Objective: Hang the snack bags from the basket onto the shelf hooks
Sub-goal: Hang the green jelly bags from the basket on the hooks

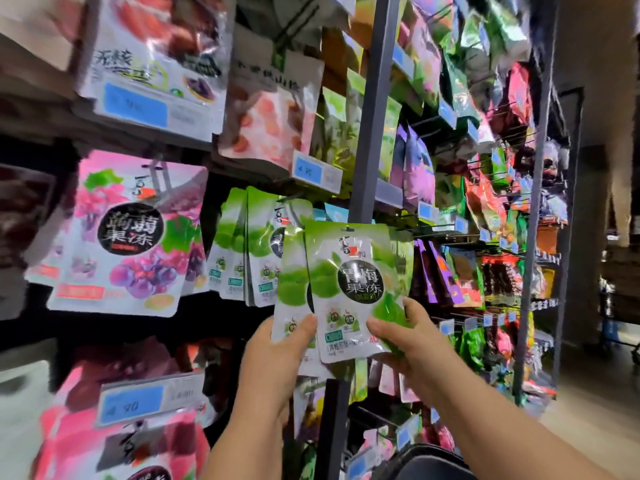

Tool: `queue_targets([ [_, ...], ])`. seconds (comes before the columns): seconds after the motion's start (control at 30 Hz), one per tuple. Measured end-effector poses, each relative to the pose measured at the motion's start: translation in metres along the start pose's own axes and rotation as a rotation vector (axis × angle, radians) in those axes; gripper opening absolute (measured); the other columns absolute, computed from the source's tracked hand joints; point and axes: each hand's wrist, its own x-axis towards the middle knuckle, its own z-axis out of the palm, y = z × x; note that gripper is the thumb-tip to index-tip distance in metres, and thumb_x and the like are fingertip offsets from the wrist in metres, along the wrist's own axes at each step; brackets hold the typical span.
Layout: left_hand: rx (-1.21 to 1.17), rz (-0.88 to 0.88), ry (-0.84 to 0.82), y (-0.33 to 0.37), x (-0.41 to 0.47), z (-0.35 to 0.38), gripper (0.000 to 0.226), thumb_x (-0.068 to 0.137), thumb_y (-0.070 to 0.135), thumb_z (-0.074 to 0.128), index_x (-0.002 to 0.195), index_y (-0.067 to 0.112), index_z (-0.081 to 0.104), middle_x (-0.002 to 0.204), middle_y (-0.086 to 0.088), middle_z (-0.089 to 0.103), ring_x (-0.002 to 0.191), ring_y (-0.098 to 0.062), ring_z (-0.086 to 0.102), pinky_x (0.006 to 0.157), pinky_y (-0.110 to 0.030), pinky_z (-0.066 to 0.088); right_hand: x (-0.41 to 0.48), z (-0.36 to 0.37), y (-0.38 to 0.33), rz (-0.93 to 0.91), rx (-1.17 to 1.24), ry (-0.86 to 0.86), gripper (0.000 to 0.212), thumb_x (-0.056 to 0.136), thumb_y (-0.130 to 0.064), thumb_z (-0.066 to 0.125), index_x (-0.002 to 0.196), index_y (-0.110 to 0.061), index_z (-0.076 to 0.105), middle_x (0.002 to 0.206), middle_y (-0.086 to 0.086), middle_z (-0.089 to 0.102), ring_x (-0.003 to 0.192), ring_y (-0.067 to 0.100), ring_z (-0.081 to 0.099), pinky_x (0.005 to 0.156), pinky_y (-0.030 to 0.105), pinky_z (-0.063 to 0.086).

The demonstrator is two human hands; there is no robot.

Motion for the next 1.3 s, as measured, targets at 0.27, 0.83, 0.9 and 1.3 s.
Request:
queue_targets([
  [0.27, 0.094, 0.104, 0.278, 0.015, 0.005, -0.033, 0.020, 0.073, 0.048, 0.076, 0.089, 0.036, 0.074, 0.088, 0.007, 0.077, 0.086, -0.022, 0.073, 0.085, -0.054, 0.057, 0.035, 0.050, -0.002, 0.029, 0.083, -0.080, 0.052, 0.078, -0.014, 0.079, 0.123, -0.022, 0.055, 0.112, 0.004, 0.073, 0.105, 0.024, 0.069, 0.084, 0.039, 0.055],
  [0.83, 0.113, 0.136, 0.440, 0.029, -0.011, -0.061, 0.007, 0.087, 0.031, 0.073, 0.083, 0.033, 0.067, 0.086, 0.012, 0.072, 0.085, -0.012, 0.067, 0.077, -0.036, 0.050, 0.056, 0.081, -0.005, -0.044, 0.152, -0.056, 0.045, 0.087, -0.010, 0.070, 0.125, -0.023, 0.053, 0.117, 0.005, 0.071, 0.100, 0.021, 0.069, 0.074, 0.034, 0.051],
  [0.9, 0.151, 0.142, 0.455, 0.031, -0.014, -0.062, 0.008, 0.087, 0.032, 0.072, 0.082, 0.034, 0.066, 0.085, 0.012, 0.070, 0.085, -0.010, 0.065, 0.077, -0.035, 0.047, 0.058, 0.082, -0.007, -0.033, 0.167, -0.043, 0.044, 0.087, -0.012, 0.071, 0.126, -0.022, 0.054, 0.118, 0.007, 0.071, 0.100, 0.025, 0.068, 0.074, 0.034, 0.052],
  [1.3, 0.155, 0.201, 0.429, 0.039, -0.024, -0.065, 0.012, 0.089, 0.026, 0.070, 0.082, 0.033, 0.062, 0.080, 0.020, 0.061, 0.081, 0.001, 0.057, 0.061, -0.016, 0.036, 0.073, 0.084, -0.016, 0.011, 0.142, -0.058, 0.029, 0.088, -0.015, 0.070, 0.116, -0.017, 0.062, 0.093, 0.002, 0.070, 0.059, 0.013, 0.063, 0.061, 0.029, 0.050],
])
